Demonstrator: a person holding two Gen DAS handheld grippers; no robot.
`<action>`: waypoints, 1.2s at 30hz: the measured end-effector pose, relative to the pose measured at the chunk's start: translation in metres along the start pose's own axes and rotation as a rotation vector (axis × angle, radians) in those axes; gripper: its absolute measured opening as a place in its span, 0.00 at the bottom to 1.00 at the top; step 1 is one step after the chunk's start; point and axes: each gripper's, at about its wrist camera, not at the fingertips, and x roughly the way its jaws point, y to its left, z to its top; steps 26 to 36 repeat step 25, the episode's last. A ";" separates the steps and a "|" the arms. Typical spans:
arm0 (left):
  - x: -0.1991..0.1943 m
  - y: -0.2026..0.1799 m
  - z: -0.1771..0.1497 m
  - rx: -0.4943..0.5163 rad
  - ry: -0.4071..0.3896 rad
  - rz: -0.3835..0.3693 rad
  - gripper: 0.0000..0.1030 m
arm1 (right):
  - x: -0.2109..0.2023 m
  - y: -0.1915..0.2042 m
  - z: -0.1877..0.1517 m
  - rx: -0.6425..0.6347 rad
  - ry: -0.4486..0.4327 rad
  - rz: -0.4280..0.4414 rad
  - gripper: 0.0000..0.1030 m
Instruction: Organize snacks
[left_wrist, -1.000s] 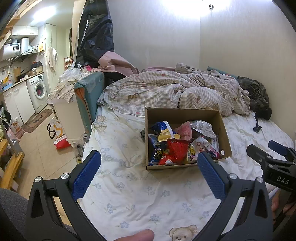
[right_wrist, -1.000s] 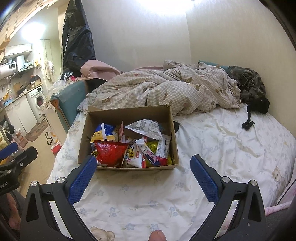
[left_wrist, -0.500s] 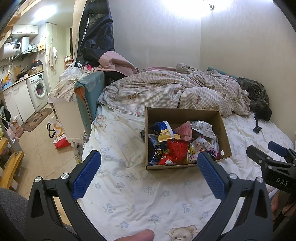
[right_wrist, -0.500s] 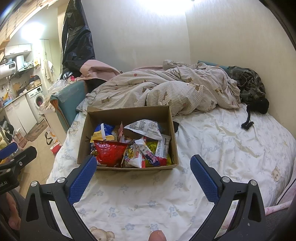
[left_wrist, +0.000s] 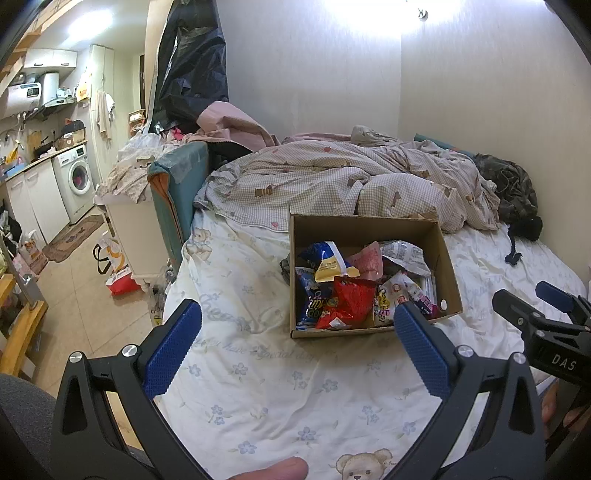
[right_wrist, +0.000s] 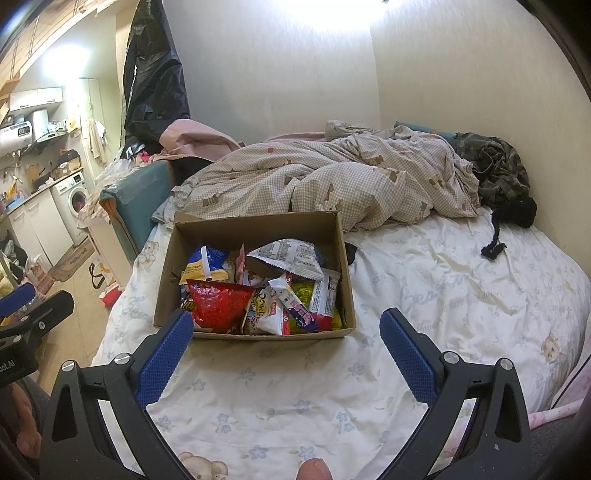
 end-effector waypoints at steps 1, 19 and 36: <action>0.000 0.000 0.000 0.000 0.000 0.000 1.00 | 0.000 0.000 0.000 0.000 0.000 0.000 1.00; 0.000 0.000 0.000 -0.004 0.004 -0.001 1.00 | 0.000 -0.001 0.000 0.001 -0.002 0.001 1.00; 0.000 -0.001 -0.002 -0.005 0.001 0.001 1.00 | 0.001 0.000 0.000 0.000 0.000 0.002 1.00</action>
